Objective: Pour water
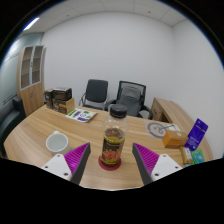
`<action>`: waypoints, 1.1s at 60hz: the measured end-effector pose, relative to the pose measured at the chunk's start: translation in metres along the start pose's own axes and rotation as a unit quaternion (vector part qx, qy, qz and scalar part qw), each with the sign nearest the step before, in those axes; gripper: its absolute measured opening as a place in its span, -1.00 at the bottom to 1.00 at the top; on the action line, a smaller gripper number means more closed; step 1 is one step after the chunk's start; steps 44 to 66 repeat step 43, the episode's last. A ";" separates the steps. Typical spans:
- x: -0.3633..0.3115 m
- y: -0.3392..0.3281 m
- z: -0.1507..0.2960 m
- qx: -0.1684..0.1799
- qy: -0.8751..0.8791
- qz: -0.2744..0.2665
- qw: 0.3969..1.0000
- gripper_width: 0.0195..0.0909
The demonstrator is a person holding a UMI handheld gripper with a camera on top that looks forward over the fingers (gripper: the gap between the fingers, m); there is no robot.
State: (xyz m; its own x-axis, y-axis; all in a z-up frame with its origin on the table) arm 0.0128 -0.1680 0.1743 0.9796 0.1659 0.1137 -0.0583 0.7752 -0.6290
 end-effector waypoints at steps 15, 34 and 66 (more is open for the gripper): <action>-0.061 -0.135 -0.030 -0.023 0.040 -0.055 0.997 0.85; -0.127 -0.226 -0.061 -0.036 0.071 -0.070 0.994 0.84; -0.139 -0.239 -0.062 -0.033 0.062 -0.082 0.994 0.85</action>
Point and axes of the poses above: the point between the fingertips, and its own axes, seen from behind it with the camera up: x to the right, z up, y forward, the way the camera looks, the point moved 9 cm from there along -y, backward, against the way the camera looks, and after that the axes turned 11 degrees about -x, right-handed, at the moved point
